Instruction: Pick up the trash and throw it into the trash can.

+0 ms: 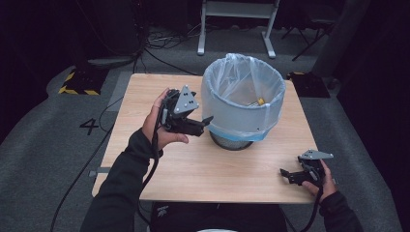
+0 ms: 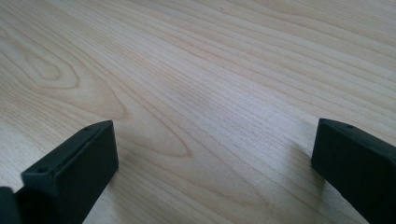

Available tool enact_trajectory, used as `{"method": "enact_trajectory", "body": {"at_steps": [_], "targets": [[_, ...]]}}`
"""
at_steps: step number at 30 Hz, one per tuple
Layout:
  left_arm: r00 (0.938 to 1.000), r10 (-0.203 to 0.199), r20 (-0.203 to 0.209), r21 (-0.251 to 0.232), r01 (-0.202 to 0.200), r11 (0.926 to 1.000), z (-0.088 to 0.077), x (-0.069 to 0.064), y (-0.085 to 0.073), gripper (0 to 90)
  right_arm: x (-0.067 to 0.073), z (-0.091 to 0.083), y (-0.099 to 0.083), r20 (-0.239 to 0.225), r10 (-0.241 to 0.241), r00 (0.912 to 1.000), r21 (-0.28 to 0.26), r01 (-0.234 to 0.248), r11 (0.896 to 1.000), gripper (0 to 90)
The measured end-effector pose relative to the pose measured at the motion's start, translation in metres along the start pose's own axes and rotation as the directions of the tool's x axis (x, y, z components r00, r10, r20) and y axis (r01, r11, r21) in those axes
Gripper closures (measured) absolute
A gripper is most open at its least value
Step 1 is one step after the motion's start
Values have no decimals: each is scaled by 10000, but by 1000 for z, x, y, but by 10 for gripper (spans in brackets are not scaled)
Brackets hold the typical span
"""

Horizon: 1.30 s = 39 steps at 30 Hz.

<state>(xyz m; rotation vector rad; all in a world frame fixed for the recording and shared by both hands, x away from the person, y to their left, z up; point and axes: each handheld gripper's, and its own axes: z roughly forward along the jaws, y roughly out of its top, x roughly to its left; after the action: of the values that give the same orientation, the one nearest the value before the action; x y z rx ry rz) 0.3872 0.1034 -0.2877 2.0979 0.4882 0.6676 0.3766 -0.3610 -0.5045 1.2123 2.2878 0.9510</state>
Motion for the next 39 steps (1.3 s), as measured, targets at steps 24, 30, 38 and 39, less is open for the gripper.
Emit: {"method": "enact_trajectory", "body": {"at_steps": [24, 30, 38, 39], "targets": [[9999, 60, 110, 2995, -90, 9541, 38, -36, -119, 162, 0, 0, 0, 81, 124, 9999, 26, -125, 9999, 6], [9995, -213, 241, 3168, 126, 9484, 39, -37, -145, 164, 0, 0, 0, 84, 136, 9999, 27, -136, 9999, 6], [9945, -1034, 187, 3255, 917, 9411, 33, -37, -177, 167, 0, 0, 0, 81, 132, 9999, 30, -132, 9999, 6], [9923, -1227, 178, 3373, 1095, 9350, 32, -36, -182, 167, 0, 0, 0, 82, 129, 9999, 28, -129, 9999, 6]]}}
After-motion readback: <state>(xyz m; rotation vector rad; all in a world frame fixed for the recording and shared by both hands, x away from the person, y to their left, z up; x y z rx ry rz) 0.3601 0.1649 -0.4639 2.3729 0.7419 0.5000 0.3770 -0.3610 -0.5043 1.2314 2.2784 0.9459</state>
